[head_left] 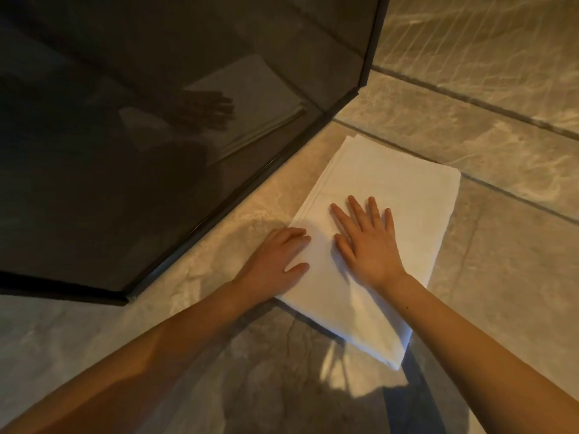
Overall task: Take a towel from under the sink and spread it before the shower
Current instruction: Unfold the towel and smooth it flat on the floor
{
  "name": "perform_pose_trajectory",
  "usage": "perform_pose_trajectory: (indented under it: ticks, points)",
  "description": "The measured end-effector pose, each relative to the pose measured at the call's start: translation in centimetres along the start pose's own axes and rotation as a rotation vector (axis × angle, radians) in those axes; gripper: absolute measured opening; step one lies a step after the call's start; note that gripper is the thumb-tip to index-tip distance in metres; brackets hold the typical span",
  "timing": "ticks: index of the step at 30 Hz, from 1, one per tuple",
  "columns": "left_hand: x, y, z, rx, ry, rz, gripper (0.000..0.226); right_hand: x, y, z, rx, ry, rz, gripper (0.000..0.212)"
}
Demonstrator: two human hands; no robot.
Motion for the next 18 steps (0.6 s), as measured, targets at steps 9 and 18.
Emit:
perform_pose_trajectory:
  ticks: [9,18]
  points:
    - [1.7,-3.6,1.8,0.237,-0.253,-0.025,0.049,-1.0,0.2,0.1,-0.010,-0.041,0.000,0.057]
    - [2.2,-3.8,1.2,0.346,-0.409,0.015,0.055,-1.0,0.2,0.2,-0.024,-0.054,-0.009,0.057]
Point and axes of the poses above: each hand's wrist, its own y-axis towards the middle knuckle, its own x-axis out of the back of the hand, z = x × y, the point moved 3 cm from there along y, towards the middle knuckle, and after that the axes turned 1 degree about -y, right-handed, at the moved point
